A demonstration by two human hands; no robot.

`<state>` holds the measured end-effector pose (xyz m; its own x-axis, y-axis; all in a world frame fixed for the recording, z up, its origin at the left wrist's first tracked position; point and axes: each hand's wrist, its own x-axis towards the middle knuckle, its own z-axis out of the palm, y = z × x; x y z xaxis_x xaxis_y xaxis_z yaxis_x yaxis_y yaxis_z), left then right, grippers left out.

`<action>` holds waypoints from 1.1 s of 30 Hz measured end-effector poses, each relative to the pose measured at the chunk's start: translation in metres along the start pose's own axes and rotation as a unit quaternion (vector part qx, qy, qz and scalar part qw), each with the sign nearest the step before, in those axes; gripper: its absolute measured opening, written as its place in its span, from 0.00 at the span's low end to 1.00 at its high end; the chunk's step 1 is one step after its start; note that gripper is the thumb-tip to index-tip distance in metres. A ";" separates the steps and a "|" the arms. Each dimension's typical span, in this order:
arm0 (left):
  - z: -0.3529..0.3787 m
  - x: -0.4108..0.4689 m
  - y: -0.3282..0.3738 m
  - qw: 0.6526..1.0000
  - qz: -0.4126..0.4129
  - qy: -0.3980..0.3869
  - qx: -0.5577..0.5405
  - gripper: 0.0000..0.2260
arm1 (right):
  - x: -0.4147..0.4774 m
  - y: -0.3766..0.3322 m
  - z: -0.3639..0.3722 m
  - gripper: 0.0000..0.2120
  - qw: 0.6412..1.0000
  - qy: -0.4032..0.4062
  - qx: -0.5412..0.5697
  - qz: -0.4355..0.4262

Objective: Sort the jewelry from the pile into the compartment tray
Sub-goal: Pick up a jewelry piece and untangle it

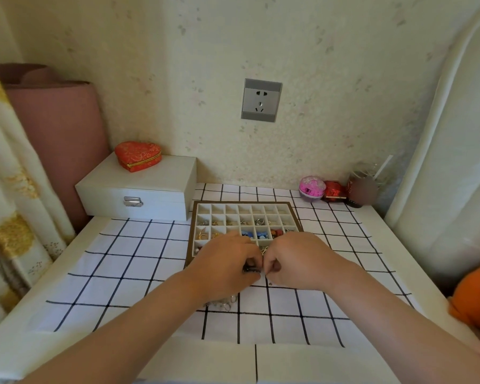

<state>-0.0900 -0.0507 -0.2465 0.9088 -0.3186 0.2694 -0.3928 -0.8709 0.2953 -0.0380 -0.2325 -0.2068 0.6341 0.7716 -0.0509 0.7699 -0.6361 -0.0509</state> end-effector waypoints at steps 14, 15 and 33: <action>-0.038 0.029 0.015 0.817 -0.288 0.090 -0.492 0.05 | 0.012 0.014 -0.022 0.04 0.891 0.224 0.385 0.083; -0.039 0.031 0.016 0.815 -0.290 0.089 -0.494 0.05 | 0.013 0.016 -0.024 0.04 0.888 0.229 0.391 0.079; 0.009 0.056 -0.024 0.989 -0.099 -0.074 0.079 0.31 | 0.065 0.070 0.008 0.05 0.960 0.112 0.144 0.211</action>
<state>-0.0287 -0.0508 -0.2472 0.9810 -0.1763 0.0806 -0.1883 -0.9657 0.1788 0.0569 -0.2269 -0.2221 0.9092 0.4074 0.0857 0.4104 -0.8426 -0.3488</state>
